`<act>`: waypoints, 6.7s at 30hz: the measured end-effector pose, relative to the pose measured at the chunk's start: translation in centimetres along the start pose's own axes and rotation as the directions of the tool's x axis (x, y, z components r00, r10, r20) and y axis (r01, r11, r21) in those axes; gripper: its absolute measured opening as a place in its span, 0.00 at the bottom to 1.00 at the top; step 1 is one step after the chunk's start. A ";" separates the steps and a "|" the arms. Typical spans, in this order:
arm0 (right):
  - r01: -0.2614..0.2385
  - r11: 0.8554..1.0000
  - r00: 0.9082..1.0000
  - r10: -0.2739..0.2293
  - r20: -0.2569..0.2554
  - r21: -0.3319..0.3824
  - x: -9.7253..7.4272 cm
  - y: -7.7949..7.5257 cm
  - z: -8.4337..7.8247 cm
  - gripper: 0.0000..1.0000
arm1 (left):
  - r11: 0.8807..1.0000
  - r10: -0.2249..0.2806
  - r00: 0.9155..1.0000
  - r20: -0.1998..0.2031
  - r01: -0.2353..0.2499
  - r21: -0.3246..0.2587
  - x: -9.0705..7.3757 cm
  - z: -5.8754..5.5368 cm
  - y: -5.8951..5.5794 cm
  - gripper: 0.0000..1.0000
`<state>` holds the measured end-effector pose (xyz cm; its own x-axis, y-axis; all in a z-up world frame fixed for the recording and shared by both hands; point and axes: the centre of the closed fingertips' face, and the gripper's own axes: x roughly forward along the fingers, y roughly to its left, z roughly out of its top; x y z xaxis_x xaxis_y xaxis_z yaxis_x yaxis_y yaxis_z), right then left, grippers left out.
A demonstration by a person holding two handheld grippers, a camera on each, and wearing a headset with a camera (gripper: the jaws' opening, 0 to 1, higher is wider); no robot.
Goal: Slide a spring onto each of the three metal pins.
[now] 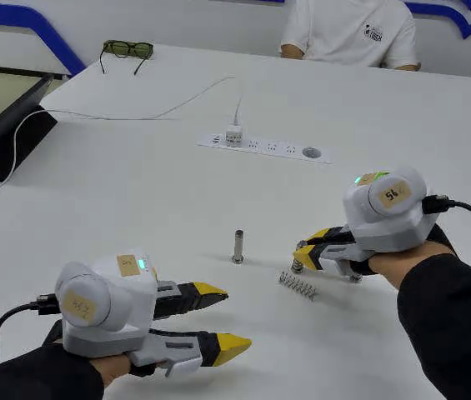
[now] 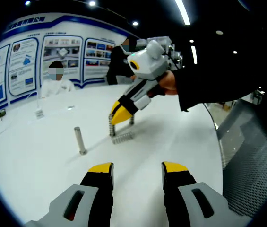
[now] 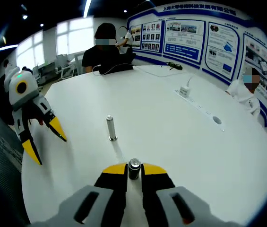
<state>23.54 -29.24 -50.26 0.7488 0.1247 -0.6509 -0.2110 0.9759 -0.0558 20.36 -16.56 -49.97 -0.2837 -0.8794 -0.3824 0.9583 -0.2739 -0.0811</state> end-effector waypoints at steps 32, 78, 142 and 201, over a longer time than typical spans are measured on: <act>-0.035 0.999 0.997 0.033 -0.073 -0.020 -1.0 2.8 -3.9 0.15 | 0.999 -0.029 1.000 0.003 0.029 0.028 0.4 0.7 0.0 0.40; -0.245 0.961 0.967 0.232 -0.107 -0.126 -3.6 8.0 -3.0 0.11 | 0.996 -0.040 0.999 -0.013 0.041 0.075 1.0 1.2 -0.3 0.37; -0.400 0.854 0.916 0.386 -0.109 -0.333 -5.4 14.0 3.4 0.16 | 0.982 -0.148 0.989 -0.013 0.149 0.116 1.9 1.6 -3.0 0.10; -0.280 0.928 0.952 0.301 0.051 -0.247 -4.2 10.7 6.1 0.12 | 0.999 0.029 0.998 0.048 -0.030 0.020 -0.6 1.8 1.5 0.42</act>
<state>22.00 -18.25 -43.54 0.6818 0.4214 -0.5980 -0.5607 0.8261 -0.0571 21.89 -17.11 -48.19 -0.2571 -0.9047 -0.3397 0.9655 -0.2553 -0.0508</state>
